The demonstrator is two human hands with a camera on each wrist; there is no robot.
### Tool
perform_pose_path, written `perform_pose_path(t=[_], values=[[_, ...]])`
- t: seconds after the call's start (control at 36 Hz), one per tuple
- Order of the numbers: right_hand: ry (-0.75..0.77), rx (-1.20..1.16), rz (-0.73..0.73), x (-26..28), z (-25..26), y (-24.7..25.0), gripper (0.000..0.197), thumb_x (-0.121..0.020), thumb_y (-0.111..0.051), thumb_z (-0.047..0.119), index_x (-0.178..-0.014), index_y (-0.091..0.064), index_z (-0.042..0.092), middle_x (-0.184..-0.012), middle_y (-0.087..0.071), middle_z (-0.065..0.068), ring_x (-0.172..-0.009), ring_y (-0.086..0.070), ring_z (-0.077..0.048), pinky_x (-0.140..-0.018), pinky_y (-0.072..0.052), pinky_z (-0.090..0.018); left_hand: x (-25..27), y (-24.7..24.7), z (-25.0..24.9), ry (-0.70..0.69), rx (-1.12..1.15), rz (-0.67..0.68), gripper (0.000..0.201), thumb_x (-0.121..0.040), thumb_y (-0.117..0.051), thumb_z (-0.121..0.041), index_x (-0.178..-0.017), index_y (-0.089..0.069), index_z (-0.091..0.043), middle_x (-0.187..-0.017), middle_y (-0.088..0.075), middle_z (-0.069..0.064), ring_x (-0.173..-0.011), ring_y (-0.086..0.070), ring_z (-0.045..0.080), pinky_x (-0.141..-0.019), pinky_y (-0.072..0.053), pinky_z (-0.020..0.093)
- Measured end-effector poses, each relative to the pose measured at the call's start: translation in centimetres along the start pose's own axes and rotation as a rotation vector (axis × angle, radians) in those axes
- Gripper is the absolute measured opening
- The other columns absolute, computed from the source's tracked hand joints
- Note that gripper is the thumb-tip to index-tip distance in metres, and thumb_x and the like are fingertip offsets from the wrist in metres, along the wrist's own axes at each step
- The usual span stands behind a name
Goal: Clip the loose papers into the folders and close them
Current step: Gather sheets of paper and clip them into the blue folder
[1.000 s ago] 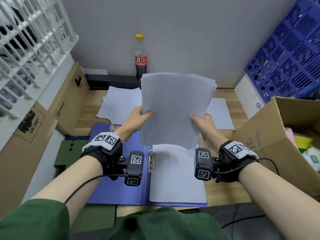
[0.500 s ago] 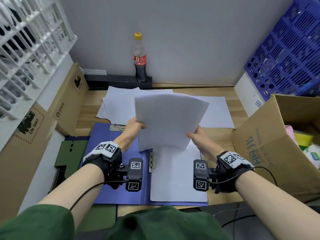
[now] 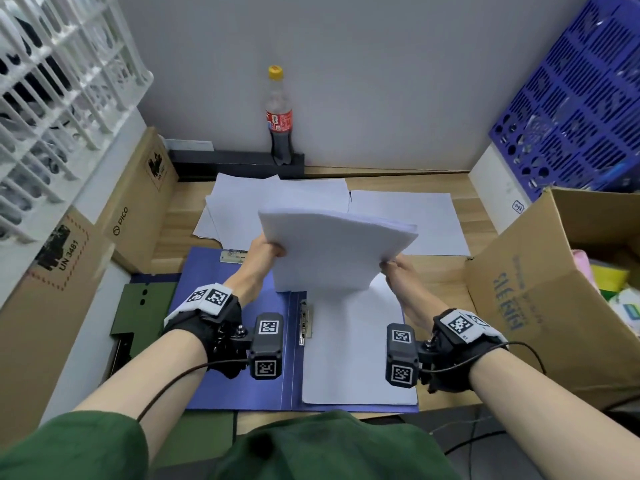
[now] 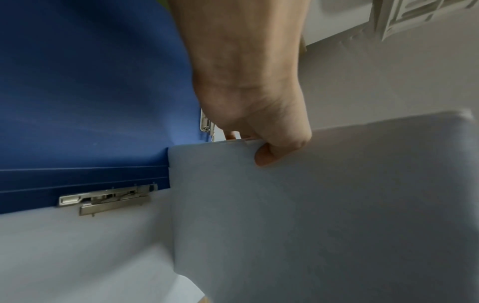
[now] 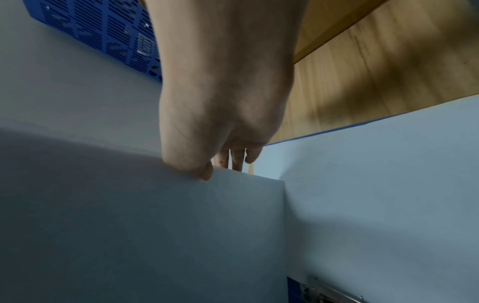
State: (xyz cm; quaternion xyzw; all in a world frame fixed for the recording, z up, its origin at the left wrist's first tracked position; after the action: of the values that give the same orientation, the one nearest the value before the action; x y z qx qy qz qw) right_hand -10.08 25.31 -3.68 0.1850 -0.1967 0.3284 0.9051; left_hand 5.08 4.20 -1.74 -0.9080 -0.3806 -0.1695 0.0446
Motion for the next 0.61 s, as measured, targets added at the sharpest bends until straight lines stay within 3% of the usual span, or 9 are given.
perform_pose_path(t=[0.08,0.22,0.28,0.33,0.39,0.42,0.5,0.56,0.61], values=[[-0.059,0.064,0.039,0.2,-0.8,-0.7,0.034,-0.094,-0.037,0.013,-0.120,-0.055,0.025,-0.138,-0.049,0.001,-0.126,-0.040,-0.013,-0.103,-0.030,-0.029,0.0,-0.3,0.5,0.009,-0.023,0.015,0.037,-0.082,-0.036,0.015,-0.105,-0.054,-0.007,-0.102,-0.056,0.004,-0.090,-0.047,0.016,-0.074,-0.038,0.026],[-0.023,0.191,-0.002,-0.3,0.6,-0.4,0.035,-0.099,-0.033,0.008,-0.129,-0.051,0.001,-0.142,-0.045,-0.014,-0.132,-0.039,-0.028,-0.103,-0.031,-0.030,-0.4,0.2,1.7,0.053,-0.105,0.025,0.016,-0.086,-0.042,-0.005,-0.094,-0.050,-0.016,-0.094,-0.046,0.003,-0.083,-0.036,0.017,-0.070,-0.029,0.031],[0.048,0.233,-0.003,-0.3,2.5,-0.3,0.036,-0.101,-0.033,0.006,-0.132,-0.046,-0.008,-0.143,-0.044,-0.020,-0.132,-0.039,-0.031,-0.102,-0.031,-0.022,-0.3,0.3,0.3,-0.030,-0.113,0.090,0.009,-0.087,-0.047,-0.022,-0.092,-0.054,-0.020,-0.091,-0.051,0.002,-0.085,-0.042,0.016,-0.072,-0.032,0.030],[0.175,0.214,0.058,0.1,5.5,-0.8,0.036,-0.098,-0.042,0.003,-0.130,-0.044,-0.015,-0.136,-0.047,-0.024,-0.126,-0.044,-0.030,-0.090,-0.038,-0.007,0.1,0.6,-1.9,-0.168,-0.088,0.181,0.030,-0.081,-0.054,-0.034,-0.106,-0.057,-0.019,-0.100,-0.058,-0.003,-0.090,-0.051,0.009,-0.078,-0.041,0.023],[0.241,0.148,0.125,0.3,8.0,-1.2,0.035,-0.097,-0.045,0.004,-0.128,-0.047,-0.013,-0.129,-0.054,-0.025,-0.119,-0.052,-0.033,-0.092,-0.044,-0.018,-0.4,1.7,-3.5,-0.229,-0.071,0.177,0.033,-0.085,-0.054,-0.029,-0.115,-0.054,-0.015,-0.109,-0.060,-0.002,-0.097,-0.056,0.004,-0.083,-0.046,0.015],[0.231,0.108,0.136,0.2,8.8,-1.5,0.032,-0.099,-0.041,0.005,-0.128,-0.050,-0.006,-0.125,-0.057,-0.021,-0.113,-0.057,-0.033,-0.088,-0.049,-0.025,-1.2,2.4,-4.0,-0.223,-0.083,0.126,0.026,-0.090,-0.052,-0.027,-0.113,-0.055,-0.015,-0.110,-0.062,-0.001,-0.099,-0.058,0.006,-0.085,-0.048,0.018],[0.187,0.118,0.136,-0.8,9.8,-3.0,0.025,-0.101,-0.036,0.016,-0.109,-0.059,0.016,-0.098,-0.063,-0.004,-0.074,-0.061,-0.015,-0.059,-0.056,-0.019,-3.1,4.8,-4.5,-0.133,-0.040,-0.053,0.021,-0.093,-0.044,-0.011,-0.109,-0.056,-0.016,-0.098,-0.065,-0.004,-0.089,-0.061,0.010,-0.078,-0.049,0.024],[0.142,0.178,0.137,-1.1,9.6,-4.4,0.024,-0.099,-0.035,0.014,-0.088,-0.057,0.016,-0.078,-0.056,-0.002,-0.060,-0.052,-0.012,-0.049,-0.052,-0.017,-3.0,6.0,-4.1,-0.105,-0.060,-0.091,0.027,-0.094,-0.042,-0.006,-0.112,-0.055,-0.021,-0.102,-0.065,-0.010,-0.094,-0.062,0.006,-0.077,-0.049,0.017],[0.069,0.198,0.194,-1.0,8.2,-6.5,0.025,-0.096,-0.034,0.008,-0.083,-0.055,0.012,-0.073,-0.054,-0.003,-0.059,-0.051,-0.014,-0.048,-0.053,-0.019,-2.1,7.6,-2.3,-0.046,-0.097,-0.110,0.029,-0.093,-0.047,-0.013,-0.119,-0.057,-0.021,-0.115,-0.066,-0.004,-0.106,-0.062,0.014,-0.086,-0.050,0.026]])
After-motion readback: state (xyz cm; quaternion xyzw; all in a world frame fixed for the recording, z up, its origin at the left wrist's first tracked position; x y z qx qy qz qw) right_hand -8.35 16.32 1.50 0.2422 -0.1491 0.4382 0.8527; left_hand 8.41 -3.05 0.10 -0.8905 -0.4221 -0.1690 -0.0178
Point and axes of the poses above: each hand's wrist, its own x-axis away from the middle knuckle, its own y-axis out of the back of the hand, z = x × y, the point moved 10 cm from there along -x, towards the middle knuckle
